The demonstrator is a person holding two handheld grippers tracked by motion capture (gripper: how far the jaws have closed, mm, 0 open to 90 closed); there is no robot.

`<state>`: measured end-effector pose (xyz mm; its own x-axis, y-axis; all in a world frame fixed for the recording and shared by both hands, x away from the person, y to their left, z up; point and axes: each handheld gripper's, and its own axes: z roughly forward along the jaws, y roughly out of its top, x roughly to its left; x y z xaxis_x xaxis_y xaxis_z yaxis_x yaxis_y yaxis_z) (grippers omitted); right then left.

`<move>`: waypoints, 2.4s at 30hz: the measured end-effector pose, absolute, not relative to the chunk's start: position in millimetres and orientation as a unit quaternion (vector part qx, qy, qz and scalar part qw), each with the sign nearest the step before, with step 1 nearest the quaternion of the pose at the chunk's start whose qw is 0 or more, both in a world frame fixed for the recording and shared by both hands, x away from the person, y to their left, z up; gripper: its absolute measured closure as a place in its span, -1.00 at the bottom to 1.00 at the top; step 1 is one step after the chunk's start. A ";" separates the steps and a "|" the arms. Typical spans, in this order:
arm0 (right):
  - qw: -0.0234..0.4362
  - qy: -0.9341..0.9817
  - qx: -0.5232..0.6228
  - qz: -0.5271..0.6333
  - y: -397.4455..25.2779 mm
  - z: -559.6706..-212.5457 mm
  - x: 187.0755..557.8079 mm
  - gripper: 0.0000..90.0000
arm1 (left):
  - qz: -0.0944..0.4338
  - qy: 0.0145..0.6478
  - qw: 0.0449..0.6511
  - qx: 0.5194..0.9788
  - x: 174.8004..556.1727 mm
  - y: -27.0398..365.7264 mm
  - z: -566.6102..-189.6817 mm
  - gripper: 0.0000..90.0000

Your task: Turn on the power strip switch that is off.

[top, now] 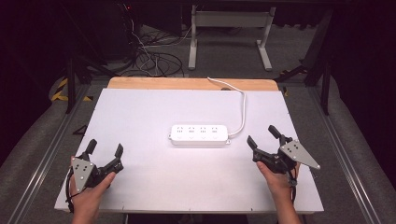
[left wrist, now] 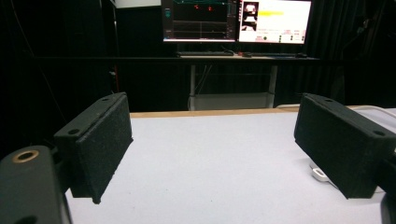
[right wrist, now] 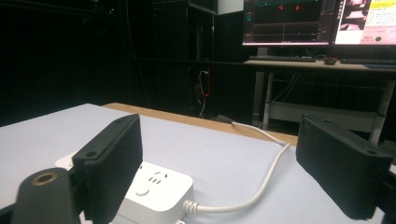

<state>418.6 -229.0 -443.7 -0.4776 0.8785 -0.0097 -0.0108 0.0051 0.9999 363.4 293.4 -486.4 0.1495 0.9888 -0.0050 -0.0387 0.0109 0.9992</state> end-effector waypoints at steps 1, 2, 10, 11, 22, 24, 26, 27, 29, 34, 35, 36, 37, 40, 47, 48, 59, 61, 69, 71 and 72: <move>0.367 0.605 0.359 0.609 -229.8 -443.9 418.3 -0.66 | 0.470 0.453 0.548 0.523 363.4 293.6 -486.2 -0.74; 0.370 0.603 0.358 0.610 -230.6 -444.2 418.4 -0.67 | 0.470 0.454 0.548 0.523 363.4 293.7 -486.2 -0.74; 0.384 0.589 0.365 0.611 -237.0 -447.0 417.4 -0.69 | 0.469 0.454 0.548 0.523 363.8 293.6 -486.5 -0.75; 0.385 0.588 0.366 0.610 -237.2 -447.5 417.7 -0.69 | 0.469 0.453 0.548 0.523 363.9 293.5 -486.6 -0.75; 0.394 0.597 0.370 0.593 -237.0 -449.3 419.6 -0.63 | 0.469 0.454 0.548 0.524 364.1 293.7 -486.8 -0.75; 0.393 0.597 0.369 0.594 -237.0 -449.2 419.5 -0.63 | 0.469 0.454 0.547 0.524 364.1 293.9 -486.9 -0.75; 0.392 0.597 0.368 0.595 -237.0 -449.1 419.3 -0.63 | 0.469 0.454 0.547 0.524 364.2 294.1 -486.9 -0.75; 0.393 0.597 0.368 0.596 -237.2 -449.1 419.2 -0.63 | 0.469 0.455 0.548 0.523 364.3 294.0 -487.0 -0.75; 0.392 0.595 0.370 0.596 -237.2 -449.0 418.9 -0.63 | 0.468 0.454 0.548 0.523 364.2 294.0 -486.9 -0.75; 0.392 0.595 0.369 0.597 -236.8 -449.2 419.2 -0.63 | 0.469 0.456 0.549 0.520 363.1 294.2 -486.4 -0.75; 0.393 0.595 0.370 0.596 -236.6 -449.3 419.1 -0.63 | 0.470 0.455 0.549 0.520 362.8 294.7 -486.2 -0.75; 0.393 0.595 0.370 0.595 -236.6 -449.4 419.1 -0.63 | 0.470 0.455 0.549 0.520 362.6 294.8 -486.1 -0.75; 0.393 0.595 0.370 0.596 -236.4 -449.4 419.1 -0.62 | 0.470 0.455 0.548 0.521 362.2 295.0 -486.1 -0.75; 0.394 0.595 0.370 0.595 -236.1 -449.0 418.7 -0.62 | 0.470 0.455 0.549 0.520 361.7 294.9 -485.9 -0.75; 0.393 0.593 0.371 0.596 -236.4 -449.1 419.0 -0.63 | 0.471 0.454 0.548 0.521 362.6 294.2 -486.0 -0.76; 0.393 0.593 0.371 0.596 -236.4 -449.2 419.1 -0.64 | 0.471 0.454 0.548 0.521 362.6 294.2 -486.1 -0.76; 0.393 0.595 0.373 0.594 -235.8 -449.9 420.2 -0.67 | 0.472 0.454 0.547 0.522 362.9 294.5 -486.1 -0.78; 0.394 0.595 0.373 0.593 -236.1 -449.9 420.1 -0.67 | 0.472 0.454 0.547 0.522 363.1 294.2 -486.1 -0.78; 0.395 0.595 0.376 0.590 -236.6 -450.3 421.0 -0.70 | 0.472 0.456 0.546 0.520 363.4 294.6 -486.3 -0.81; 0.394 0.596 0.378 0.590 -236.3 -450.4 421.0 -0.71 | 0.472 0.455 0.546 0.521 363.5 294.5 -486.3 -0.81; 0.393 0.596 0.378 0.589 -236.2 -450.5 421.1 -0.71 | 0.472 0.456 0.546 0.521 363.6 294.4 -486.3 -0.81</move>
